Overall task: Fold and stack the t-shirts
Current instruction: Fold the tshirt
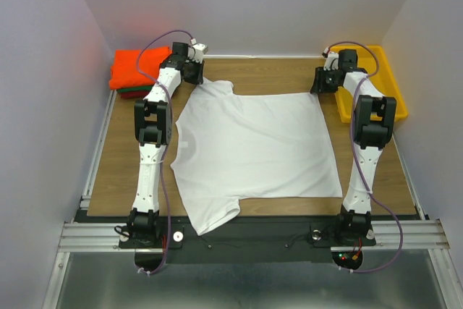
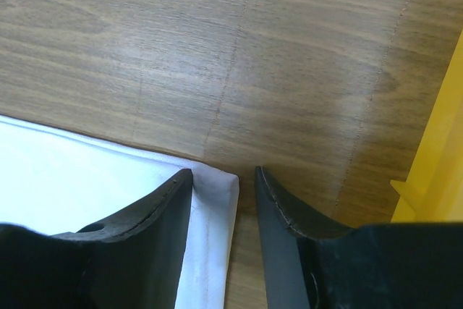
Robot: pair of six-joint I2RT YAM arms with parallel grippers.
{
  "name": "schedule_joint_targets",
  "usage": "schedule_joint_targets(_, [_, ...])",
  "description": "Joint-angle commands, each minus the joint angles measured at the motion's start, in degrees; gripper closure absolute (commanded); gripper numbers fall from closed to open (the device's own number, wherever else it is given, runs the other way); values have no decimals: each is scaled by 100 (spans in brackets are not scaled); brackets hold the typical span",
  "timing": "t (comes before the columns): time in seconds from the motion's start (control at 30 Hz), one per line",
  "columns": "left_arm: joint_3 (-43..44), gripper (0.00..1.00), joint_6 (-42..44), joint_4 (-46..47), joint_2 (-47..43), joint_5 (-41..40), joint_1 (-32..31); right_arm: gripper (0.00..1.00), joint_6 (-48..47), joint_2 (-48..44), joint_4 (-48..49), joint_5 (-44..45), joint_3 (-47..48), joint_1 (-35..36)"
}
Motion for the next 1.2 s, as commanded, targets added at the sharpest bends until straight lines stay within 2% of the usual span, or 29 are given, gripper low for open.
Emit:
schedule_joint_targets(0.0, [-42, 79, -51, -133, -202, 116, 28, 54, -240, 32, 122, -268, 48, -37])
schedule_joint_targets(0.13, [-51, 79, -60, -133, -211, 134, 45, 47, -546, -153, 122, -470, -41, -37])
schedule_joint_targets(0.6, [-42, 79, -69, -115, -211, 143, 54, 47, -1699, 14, -194, -708, 329, -37])
schedule_joint_targets(0.73, [-42, 83, -69, -115, -211, 143, 45, 54, -1919, 58, -229, -672, 250, -37])
schedule_joint_targets(0.8, [-34, 87, -60, -115, -220, 151, 54, 67, -1945, 58, -246, -690, 215, -37])
schedule_joint_targets(0.83, [-42, 94, -69, -107, -237, 160, 54, 71, -1954, 40, -238, -707, 223, -37])
schedule_joint_targets(0.9, [-34, 100, -86, -54, -298, 221, 80, 86, -1945, -21, -238, -769, 223, -37])
schedule_joint_targets(0.93, [-51, 100, -95, -19, -325, 335, 124, 98, -1945, -47, -238, -795, 223, -37])
schedule_joint_targets(1.17, [-401, 100, -17, 464, -1062, 880, 300, 99, -1884, -363, -238, -857, 302, -37])
